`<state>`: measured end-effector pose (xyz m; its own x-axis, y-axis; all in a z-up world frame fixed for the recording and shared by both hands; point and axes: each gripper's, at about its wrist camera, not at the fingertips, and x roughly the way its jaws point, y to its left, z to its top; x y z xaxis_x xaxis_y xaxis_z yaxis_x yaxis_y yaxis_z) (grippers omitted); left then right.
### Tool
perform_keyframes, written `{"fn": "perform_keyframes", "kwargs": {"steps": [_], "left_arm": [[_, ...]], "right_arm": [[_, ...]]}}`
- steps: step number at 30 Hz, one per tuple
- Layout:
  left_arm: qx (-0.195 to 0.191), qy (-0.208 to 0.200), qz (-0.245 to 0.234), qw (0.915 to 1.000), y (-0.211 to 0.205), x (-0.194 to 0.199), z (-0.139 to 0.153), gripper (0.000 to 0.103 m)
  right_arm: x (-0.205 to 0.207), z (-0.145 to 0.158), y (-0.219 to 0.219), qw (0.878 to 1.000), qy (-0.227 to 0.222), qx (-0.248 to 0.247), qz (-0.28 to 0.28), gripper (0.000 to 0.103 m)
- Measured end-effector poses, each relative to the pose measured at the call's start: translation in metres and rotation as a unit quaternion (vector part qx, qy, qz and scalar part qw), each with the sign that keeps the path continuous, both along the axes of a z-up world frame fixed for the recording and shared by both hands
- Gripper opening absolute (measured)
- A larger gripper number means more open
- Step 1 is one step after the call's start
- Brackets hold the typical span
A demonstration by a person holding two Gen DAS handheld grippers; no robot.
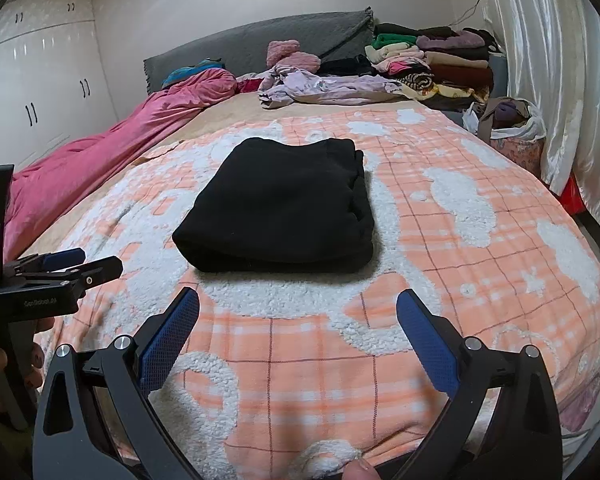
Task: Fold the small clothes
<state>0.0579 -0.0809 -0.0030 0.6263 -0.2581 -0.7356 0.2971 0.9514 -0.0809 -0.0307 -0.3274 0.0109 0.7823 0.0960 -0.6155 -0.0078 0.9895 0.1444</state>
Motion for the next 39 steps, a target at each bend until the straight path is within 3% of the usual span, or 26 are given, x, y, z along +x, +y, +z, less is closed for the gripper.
{"fn": "perform_keyframes", "kwargs": {"steps": [39], "left_arm": [[0.019, -0.002, 0.017, 0.9997, 0.0015, -0.0022, 0.0052, 0.094]], "right_arm": [[0.0004, 0.0027, -0.0016, 1.000, -0.001, 0.001, -0.001, 0.098]]}}
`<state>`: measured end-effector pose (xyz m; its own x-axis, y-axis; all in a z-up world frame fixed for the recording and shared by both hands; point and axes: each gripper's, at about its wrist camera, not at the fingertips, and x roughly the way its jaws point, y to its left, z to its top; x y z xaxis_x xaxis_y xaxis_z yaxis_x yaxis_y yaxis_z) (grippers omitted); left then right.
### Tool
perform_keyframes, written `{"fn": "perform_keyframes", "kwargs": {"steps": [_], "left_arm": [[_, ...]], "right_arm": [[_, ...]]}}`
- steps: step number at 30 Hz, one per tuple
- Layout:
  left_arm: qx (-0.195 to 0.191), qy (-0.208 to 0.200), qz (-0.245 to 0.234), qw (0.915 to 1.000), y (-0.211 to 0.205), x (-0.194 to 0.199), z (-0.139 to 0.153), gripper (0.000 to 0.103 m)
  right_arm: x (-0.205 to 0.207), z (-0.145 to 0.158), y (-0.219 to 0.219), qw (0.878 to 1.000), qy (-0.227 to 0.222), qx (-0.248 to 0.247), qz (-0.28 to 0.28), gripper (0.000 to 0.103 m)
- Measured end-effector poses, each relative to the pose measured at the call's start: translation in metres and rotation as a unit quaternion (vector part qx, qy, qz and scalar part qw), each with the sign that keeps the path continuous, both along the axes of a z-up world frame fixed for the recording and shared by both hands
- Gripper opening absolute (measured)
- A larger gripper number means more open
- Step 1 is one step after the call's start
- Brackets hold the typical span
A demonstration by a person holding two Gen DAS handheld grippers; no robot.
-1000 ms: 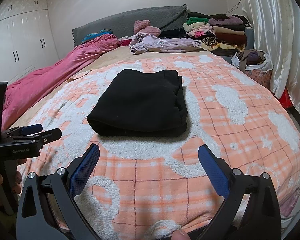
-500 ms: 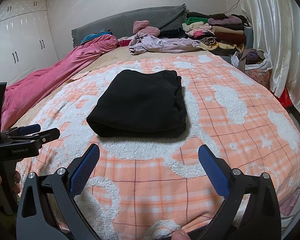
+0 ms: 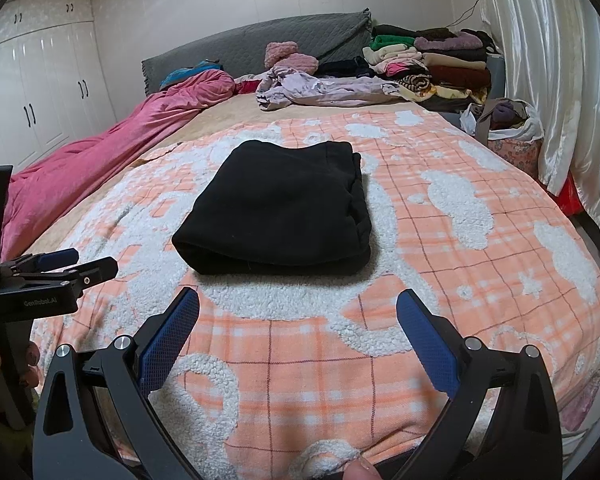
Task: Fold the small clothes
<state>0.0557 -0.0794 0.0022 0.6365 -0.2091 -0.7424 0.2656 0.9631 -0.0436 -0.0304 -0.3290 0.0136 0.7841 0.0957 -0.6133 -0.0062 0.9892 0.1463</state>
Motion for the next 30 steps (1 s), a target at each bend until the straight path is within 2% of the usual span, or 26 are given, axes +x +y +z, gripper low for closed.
{"fn": "perform_keyframes", "kwargs": {"steps": [30], "left_arm": [[0.005, 0.003, -0.003, 1.0000, -0.0014, -0.0017, -0.0020, 0.094]], "right_arm": [[-0.0006, -0.0004, -0.0012, 1.000, 0.002, -0.002, -0.002, 0.098]]}}
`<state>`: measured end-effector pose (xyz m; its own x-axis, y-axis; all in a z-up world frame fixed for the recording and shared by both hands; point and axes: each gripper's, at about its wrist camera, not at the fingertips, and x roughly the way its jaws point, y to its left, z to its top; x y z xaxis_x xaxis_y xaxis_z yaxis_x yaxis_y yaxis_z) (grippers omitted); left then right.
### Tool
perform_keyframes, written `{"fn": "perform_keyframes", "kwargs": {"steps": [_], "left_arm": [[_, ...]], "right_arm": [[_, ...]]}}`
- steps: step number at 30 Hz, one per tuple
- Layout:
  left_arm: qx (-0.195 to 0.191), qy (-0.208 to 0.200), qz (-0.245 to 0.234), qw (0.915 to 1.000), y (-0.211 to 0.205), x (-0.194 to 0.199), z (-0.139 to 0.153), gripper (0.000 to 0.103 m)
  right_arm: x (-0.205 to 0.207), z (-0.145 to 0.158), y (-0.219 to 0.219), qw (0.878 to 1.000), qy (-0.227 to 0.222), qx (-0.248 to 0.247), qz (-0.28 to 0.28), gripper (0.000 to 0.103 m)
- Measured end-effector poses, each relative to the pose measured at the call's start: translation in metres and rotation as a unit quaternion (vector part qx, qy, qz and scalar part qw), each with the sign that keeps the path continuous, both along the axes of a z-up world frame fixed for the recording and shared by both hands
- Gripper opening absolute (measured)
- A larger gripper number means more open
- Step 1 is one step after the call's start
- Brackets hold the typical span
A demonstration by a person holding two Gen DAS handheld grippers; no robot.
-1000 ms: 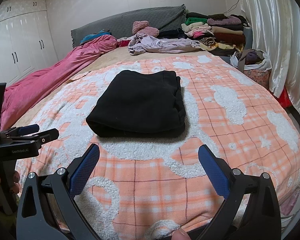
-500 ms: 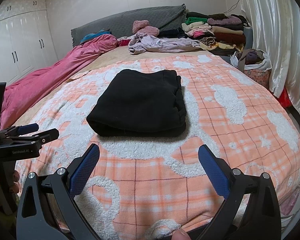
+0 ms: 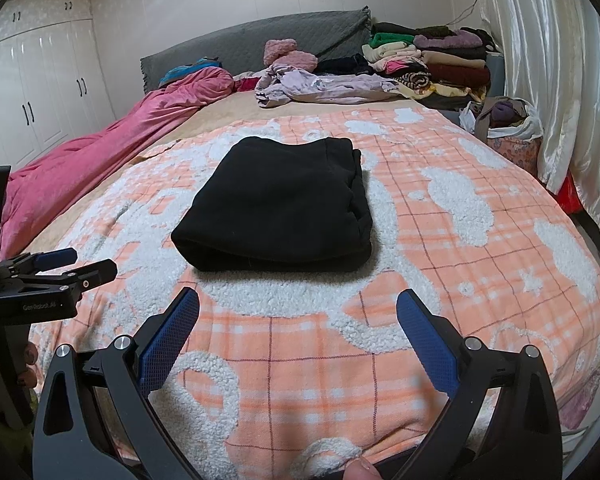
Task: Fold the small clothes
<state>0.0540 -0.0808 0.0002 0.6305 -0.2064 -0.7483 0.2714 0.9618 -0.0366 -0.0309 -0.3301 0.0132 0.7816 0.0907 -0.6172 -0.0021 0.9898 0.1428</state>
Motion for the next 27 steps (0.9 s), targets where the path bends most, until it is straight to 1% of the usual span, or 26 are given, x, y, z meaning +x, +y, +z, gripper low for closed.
{"fn": "perform_keyframes", "kwargs": {"steps": [5, 8, 12, 16, 19, 21, 22, 23, 25, 26, 27], "left_arm": [[0.005, 0.000, -0.007, 1.0000, -0.001, -0.001, -0.002, 0.094], [0.000, 0.005, -0.020, 0.9998, -0.001, -0.001, -0.002, 0.094], [-0.002, 0.010, -0.023, 0.9997, -0.001, 0.000, -0.002, 0.094], [-0.006, 0.019, -0.011, 0.9997, 0.004, 0.003, -0.004, 0.094], [-0.018, 0.018, -0.008, 0.9996, 0.013, 0.006, -0.003, 0.094], [-0.019, 0.011, 0.003, 0.9998, 0.026, 0.013, -0.001, 0.094], [-0.018, 0.012, 0.013, 0.9997, 0.036, 0.018, 0.000, 0.094], [-0.025, 0.021, 0.029, 0.9990, 0.052, 0.028, -0.001, 0.094], [-0.044, 0.039, 0.057, 0.9966, 0.089, 0.047, -0.002, 0.094], [-0.047, 0.045, 0.086, 0.9941, 0.120, 0.060, -0.002, 0.094], [-0.042, 0.045, 0.103, 0.9928, 0.142, 0.069, -0.003, 0.094]], "right_arm": [[-0.001, -0.001, -0.001, 1.000, 0.001, 0.000, -0.002, 0.098], [-0.002, -0.003, -0.003, 1.000, 0.002, 0.001, -0.004, 0.098], [-0.003, -0.006, -0.005, 1.000, 0.003, 0.003, -0.012, 0.098], [-0.004, -0.007, -0.010, 1.000, 0.004, 0.007, -0.025, 0.098], [-0.006, -0.006, -0.016, 0.999, 0.003, 0.009, -0.037, 0.098], [-0.013, -0.002, -0.029, 0.998, -0.006, 0.013, -0.062, 0.098], [-0.018, 0.000, -0.040, 0.997, -0.011, 0.019, -0.080, 0.098], [-0.023, 0.003, -0.050, 0.995, -0.016, 0.024, -0.097, 0.098], [-0.039, 0.010, -0.080, 0.987, -0.034, 0.035, -0.150, 0.098], [-0.054, 0.014, -0.104, 0.979, -0.048, 0.043, -0.192, 0.098], [-0.068, 0.016, -0.123, 0.971, -0.057, 0.047, -0.228, 0.098]]}}
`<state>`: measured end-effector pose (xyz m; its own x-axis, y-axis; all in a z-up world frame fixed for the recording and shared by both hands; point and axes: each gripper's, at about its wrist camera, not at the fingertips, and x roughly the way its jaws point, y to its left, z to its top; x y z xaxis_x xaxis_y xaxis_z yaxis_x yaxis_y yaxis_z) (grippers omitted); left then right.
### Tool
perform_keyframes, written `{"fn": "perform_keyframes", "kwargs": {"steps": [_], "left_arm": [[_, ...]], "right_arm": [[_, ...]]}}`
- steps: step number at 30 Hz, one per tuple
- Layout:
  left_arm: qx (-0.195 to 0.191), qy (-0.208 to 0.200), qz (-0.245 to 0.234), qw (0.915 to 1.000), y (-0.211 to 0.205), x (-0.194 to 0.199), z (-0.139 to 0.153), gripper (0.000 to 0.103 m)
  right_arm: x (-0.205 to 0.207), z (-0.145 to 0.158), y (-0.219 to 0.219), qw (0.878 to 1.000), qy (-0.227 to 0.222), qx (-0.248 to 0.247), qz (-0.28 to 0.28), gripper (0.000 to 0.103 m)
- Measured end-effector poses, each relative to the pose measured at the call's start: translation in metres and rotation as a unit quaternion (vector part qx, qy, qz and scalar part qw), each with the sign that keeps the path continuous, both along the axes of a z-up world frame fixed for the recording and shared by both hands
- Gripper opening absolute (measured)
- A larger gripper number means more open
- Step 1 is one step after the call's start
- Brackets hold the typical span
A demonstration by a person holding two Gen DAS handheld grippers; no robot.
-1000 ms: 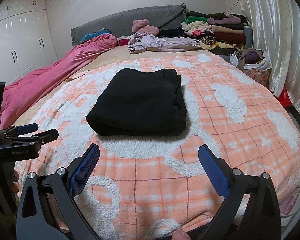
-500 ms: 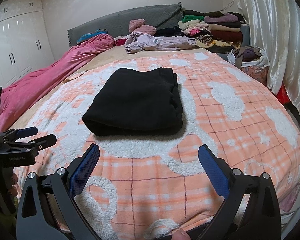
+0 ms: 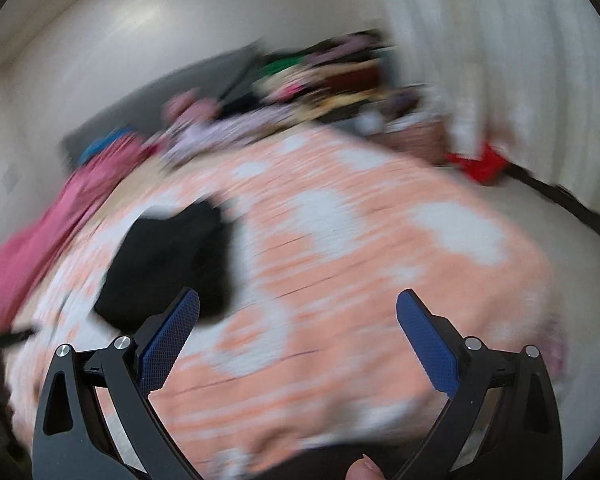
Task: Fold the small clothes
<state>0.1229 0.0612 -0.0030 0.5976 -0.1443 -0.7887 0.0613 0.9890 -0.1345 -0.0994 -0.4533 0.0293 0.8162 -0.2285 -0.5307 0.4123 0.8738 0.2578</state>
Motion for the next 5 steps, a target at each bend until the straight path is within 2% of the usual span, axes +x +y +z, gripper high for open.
{"fn": "perform_keyframes", "kwargs": {"steps": [2, 3, 5], "left_arm": [[0.023, 0.011, 0.048, 0.9985, 0.052, 0.020, -0.002, 0.094], [0.027, 0.014, 0.076, 0.9966, 0.082, 0.029, -0.002, 0.094], [0.055, 0.023, 0.139, 0.9885, 0.144, 0.047, -0.004, 0.094]], "right_arm": [[-0.040, 0.000, -0.046, 0.995, -0.010, 0.004, -0.099, 0.098], [-0.062, -0.003, -0.068, 0.989, -0.007, 0.003, -0.150, 0.098], [-0.114, -0.015, -0.113, 0.963, 0.024, -0.002, -0.268, 0.098]]}}
